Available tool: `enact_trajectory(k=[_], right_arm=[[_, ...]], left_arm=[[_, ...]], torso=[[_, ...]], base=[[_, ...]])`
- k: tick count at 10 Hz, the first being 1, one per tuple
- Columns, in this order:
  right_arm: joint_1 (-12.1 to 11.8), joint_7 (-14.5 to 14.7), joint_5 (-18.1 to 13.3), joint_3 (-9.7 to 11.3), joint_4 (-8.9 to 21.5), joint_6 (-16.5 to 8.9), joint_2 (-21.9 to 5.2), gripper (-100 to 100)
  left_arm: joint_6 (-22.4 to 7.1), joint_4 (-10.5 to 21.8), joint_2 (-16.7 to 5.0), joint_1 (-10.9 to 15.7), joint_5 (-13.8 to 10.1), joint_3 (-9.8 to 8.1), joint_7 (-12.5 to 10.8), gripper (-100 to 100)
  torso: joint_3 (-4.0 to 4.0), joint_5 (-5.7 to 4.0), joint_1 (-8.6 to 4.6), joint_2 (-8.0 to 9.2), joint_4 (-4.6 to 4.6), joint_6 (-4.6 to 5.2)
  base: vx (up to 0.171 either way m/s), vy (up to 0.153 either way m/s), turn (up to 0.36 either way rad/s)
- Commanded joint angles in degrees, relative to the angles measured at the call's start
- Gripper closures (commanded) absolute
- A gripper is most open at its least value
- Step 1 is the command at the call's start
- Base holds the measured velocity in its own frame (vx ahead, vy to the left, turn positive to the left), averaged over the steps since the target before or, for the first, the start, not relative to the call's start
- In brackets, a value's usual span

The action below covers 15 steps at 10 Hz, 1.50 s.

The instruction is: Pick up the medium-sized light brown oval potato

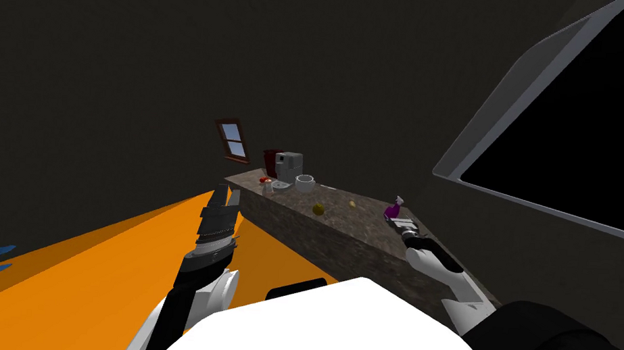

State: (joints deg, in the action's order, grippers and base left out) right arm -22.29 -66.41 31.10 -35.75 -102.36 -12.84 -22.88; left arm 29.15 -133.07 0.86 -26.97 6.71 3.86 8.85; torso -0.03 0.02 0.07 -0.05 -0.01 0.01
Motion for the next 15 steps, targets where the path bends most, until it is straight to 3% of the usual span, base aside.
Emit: enact_trajectory(k=[1,2,3,6,7,10,11,12,13,15], right_arm=[[-0.1,-2.9,1.1,-0.7,0.8,-1.4,-0.5,-100],[0.3,-4.5,2.8,-2.2,2.3,-3.9,-1.1,-100],[0.3,-5.9,2.8,-2.2,2.3,-3.9,-1.1,-100],[0.9,-10.8,6.2,-4.9,5.1,-8.7,-2.3,-100],[0.9,-12.0,6.2,-4.9,5.1,-8.7,-2.3,-100],[1.5,-16.8,9.5,-7.2,7.8,-13.3,-3.4,-100],[1.5,-17.4,9.5,-7.2,7.8,-13.3,-3.4,-100],[1.8,-19.5,11.1,-8.2,9.0,-15.6,-4.0,-100],[1.8,-19.9,11.1,-8.2,9.0,-15.6,-4.0,-100],[2.4,-23.6,14.1,-9.9,11.3,-19.2,-4.8,-100]], left_arm=[[0.0,0.0,0.0,0.0,0.0,0.00,0.0,0],[0.0,0.0,0.0,0.0,0.0,0.00,0.0,0],[0.0,0.0,0.0,0.0,0.0,0.00,0.0,0],[0.0,0.0,0.0,0.0,0.0,-0.01,0.0,0],[0.0,0.0,0.0,0.0,0.0,0.00,0.0,0],[0.0,0.0,0.0,0.0,0.0,-0.01,0.0,0],[0.0,0.0,0.0,0.0,0.0,0.00,0.0,0],[0.0,0.0,0.0,0.0,0.0,-0.01,0.0,0],[0.0,0.0,0.0,0.0,0.0,-0.01,0.0,0],[0.0,0.0,0.0,0.0,0.0,-0.01,0.0,0]], torso=[[0.00,0.00,0.00,0.00,0.00,0.00],[0.01,0.00,-0.02,0.02,0.00,0.04],[0.00,-0.01,-0.03,0.00,0.00,-0.01],[0.01,-0.01,-0.03,0.02,0.00,0.04],[0.00,-0.01,-0.03,-0.01,0.00,0.01],[-0.01,-0.01,-0.05,-0.01,-0.01,0.05],[-0.01,-0.01,-0.04,-0.02,-0.01,0.00],[0.00,-0.01,-0.06,0.00,-0.01,0.06],[-0.01,-0.02,-0.07,-0.02,-0.01,0.03],[-0.03,-0.02,-0.09,-0.04,-0.01,0.01]], base=[[0.016,0.023,0.082],[0.018,0.023,0.176],[0.017,0.018,0.101],[0.020,0.022,0.142],[0.025,0.017,0.099],[0.029,0.016,0.144],[0.023,0.008,0.075],[0.030,0.007,0.108],[0.029,0.000,0.091],[0.041,0.000,0.214]])
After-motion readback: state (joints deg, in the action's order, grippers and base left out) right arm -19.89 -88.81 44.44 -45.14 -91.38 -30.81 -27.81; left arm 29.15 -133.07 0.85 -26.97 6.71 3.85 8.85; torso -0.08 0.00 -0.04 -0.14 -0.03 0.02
